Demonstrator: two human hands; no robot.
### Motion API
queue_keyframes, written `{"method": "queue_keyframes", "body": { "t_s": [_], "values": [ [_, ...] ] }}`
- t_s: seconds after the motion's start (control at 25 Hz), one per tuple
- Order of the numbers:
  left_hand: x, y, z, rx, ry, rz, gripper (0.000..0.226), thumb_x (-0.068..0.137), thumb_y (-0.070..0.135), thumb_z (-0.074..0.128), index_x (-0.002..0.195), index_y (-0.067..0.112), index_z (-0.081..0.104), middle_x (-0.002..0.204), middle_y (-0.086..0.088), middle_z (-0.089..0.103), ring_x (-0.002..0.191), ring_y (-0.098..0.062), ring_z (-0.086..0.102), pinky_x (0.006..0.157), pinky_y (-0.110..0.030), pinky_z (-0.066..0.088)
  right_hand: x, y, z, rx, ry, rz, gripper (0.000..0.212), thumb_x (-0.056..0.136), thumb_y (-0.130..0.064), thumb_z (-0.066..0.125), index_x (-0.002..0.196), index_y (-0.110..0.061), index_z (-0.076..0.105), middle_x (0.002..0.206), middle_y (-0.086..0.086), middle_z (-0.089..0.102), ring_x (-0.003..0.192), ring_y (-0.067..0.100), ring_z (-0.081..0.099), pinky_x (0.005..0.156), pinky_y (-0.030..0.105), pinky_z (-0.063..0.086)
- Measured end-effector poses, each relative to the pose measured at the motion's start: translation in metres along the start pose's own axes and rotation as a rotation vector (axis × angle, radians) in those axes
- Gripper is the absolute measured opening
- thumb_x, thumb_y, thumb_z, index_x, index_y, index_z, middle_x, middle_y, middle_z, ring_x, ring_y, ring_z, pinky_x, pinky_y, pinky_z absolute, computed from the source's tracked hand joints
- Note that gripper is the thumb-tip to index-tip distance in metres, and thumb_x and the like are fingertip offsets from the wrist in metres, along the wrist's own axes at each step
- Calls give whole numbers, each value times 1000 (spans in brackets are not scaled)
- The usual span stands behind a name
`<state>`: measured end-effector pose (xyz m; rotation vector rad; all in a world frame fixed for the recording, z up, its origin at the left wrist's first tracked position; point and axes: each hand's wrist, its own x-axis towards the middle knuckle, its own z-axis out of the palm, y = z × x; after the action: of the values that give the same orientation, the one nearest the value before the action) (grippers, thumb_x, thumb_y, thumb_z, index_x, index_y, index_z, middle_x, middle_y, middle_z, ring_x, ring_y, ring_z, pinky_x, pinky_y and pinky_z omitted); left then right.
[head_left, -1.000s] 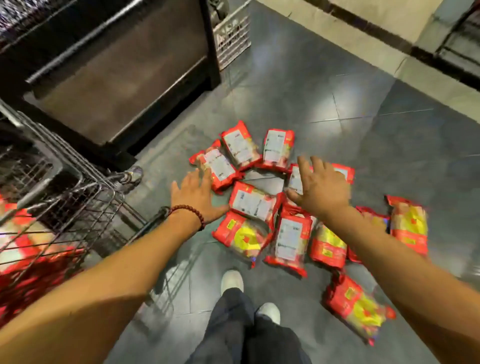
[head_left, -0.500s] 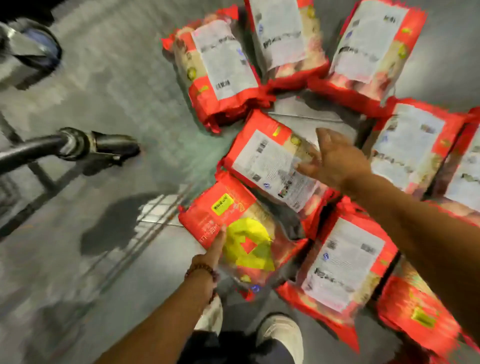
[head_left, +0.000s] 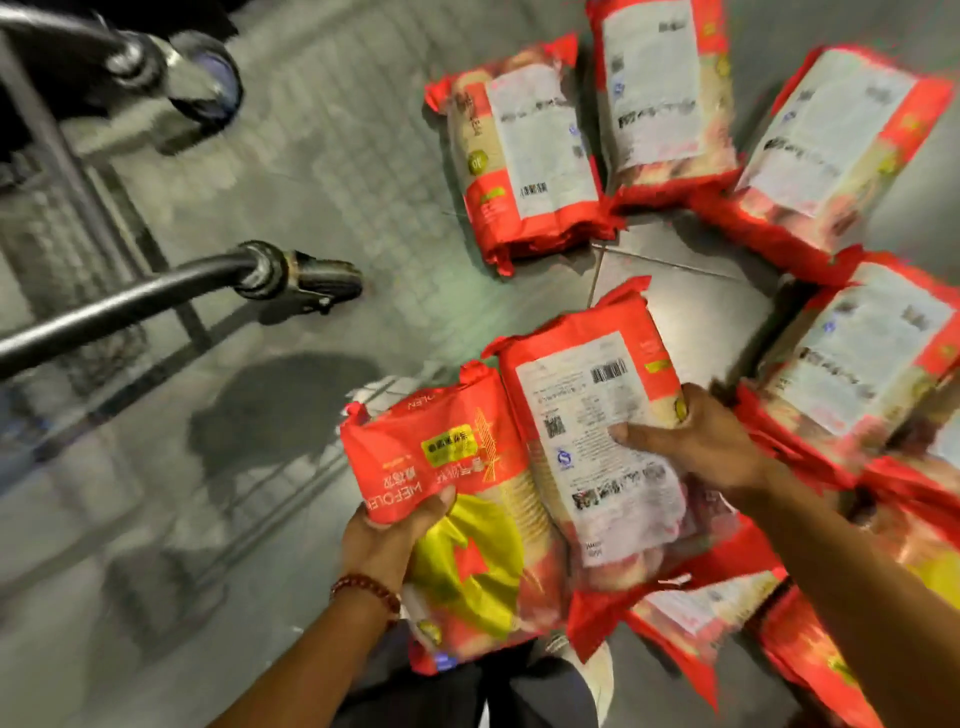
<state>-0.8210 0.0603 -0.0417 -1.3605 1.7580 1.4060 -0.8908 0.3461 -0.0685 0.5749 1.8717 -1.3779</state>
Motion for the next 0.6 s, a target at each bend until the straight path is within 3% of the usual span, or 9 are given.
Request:
{"method": "queue_keyframes", "body": {
  "t_s": [0.12, 0.2, 0.24, 0.36, 0.48, 0.6],
  "values": [
    [-87, 55, -50, 2, -36, 98, 39, 63, 17, 87, 98, 14, 69, 77, 11, 72, 71, -5, 67, 77, -26, 54, -93, -56, -3, 168, 27, -32, 98, 35, -58, 93, 113, -4, 68, 103, 9, 78, 95, 27, 75, 84, 40, 61],
    [-144, 96, -84, -27, -73, 161, 59, 45, 31, 94, 97, 15, 71, 72, 12, 75, 68, -3, 70, 77, -27, 56, -156, -109, -10, 219, 63, -56, 94, 45, -47, 95, 120, -3, 61, 107, 9, 77, 97, 27, 75, 82, 38, 61],
    [-170, 116, -98, -23, -81, 195, 67, 33, 43, 93, 92, 20, 72, 74, 13, 76, 73, -5, 71, 79, -31, 56, -186, -137, -15, 225, 74, -75, 81, 53, -37, 95, 120, -5, 60, 105, 7, 78, 94, 23, 75, 78, 33, 62],
    [-258, 177, -149, -36, -114, 301, 65, 26, 54, 88, 83, 29, 71, 75, 18, 75, 78, -3, 71, 77, -26, 53, -278, -228, -26, 196, 135, -167, 45, 70, -14, 85, 107, -19, 60, 93, -3, 79, 81, 9, 76, 64, 20, 59],
    [-354, 228, -210, -140, -106, 438, 87, 13, 63, 87, 88, 22, 71, 72, 18, 75, 70, 3, 70, 62, -9, 51, -377, -324, -28, 119, 185, -286, 41, 72, -17, 86, 102, -21, 58, 90, -6, 76, 74, 7, 73, 65, 22, 59],
    [-414, 261, -263, -224, -122, 526, 89, 14, 61, 87, 91, 20, 71, 74, 15, 75, 75, -4, 71, 61, -5, 49, -435, -397, -19, 88, 177, -382, 36, 78, -10, 80, 100, -20, 54, 89, -3, 70, 66, 0, 68, 58, 17, 50]
  ]
}}
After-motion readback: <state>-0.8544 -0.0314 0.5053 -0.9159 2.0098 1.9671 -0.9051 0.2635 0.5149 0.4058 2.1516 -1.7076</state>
